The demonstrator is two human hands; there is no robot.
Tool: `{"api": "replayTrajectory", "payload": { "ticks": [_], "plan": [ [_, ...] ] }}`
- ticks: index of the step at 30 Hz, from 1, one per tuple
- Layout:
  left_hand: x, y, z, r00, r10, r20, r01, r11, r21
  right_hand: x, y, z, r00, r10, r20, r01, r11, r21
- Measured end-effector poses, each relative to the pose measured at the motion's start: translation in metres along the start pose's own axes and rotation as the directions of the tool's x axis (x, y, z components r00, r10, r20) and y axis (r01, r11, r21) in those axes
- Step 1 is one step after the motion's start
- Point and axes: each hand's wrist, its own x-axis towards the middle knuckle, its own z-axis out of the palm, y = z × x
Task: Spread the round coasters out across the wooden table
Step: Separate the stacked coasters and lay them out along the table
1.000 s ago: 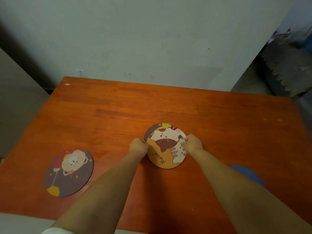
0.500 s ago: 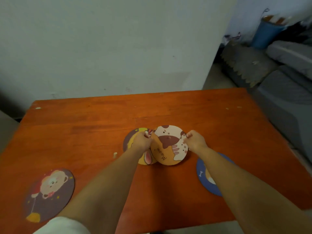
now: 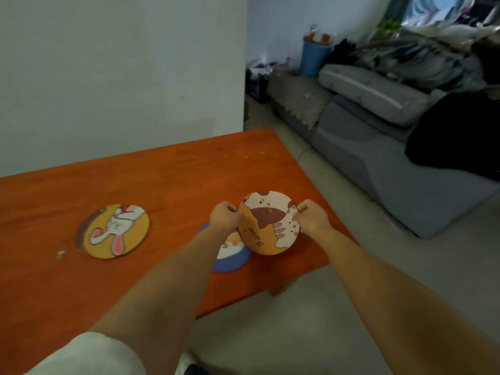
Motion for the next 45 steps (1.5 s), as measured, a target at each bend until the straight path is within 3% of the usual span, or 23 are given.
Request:
{"api": "replayTrajectory", "payload": {
  "ticks": [10, 18, 27, 36, 45],
  "plan": [
    [-0.015, 0.061, 0.122, 0.996, 0.072, 0.046, -0.074, 0.996, 0.039, 0.031, 0.087, -0.107, 0.997, 0.05, -0.059, -0.05, 0.999, 0.007],
    [0.038, 0.118, 0.178, 0.998, 0.063, -0.007, -0.063, 0.998, 0.0, 0.104, 0.095, -0.159, 0.998, -0.005, -0.057, 0.005, 1.0, 0.006],
    [0.131, 0.224, 0.244, 0.999, 0.014, 0.042, -0.01, 0.994, -0.104, 0.235, 0.09, -0.235, 0.998, -0.013, -0.059, 0.015, 0.999, 0.035],
    [0.198, 0.27, 0.274, 0.991, -0.129, -0.044, 0.117, 0.972, -0.204, 0.356, 0.072, -0.252, 0.987, -0.09, 0.135, 0.097, 0.994, -0.044],
    [0.216, 0.279, 0.273, 0.89, -0.369, -0.269, 0.221, 0.863, -0.454, 0.458, 0.008, -0.228, 0.829, -0.311, 0.465, 0.414, 0.9, -0.137]
  ]
}}
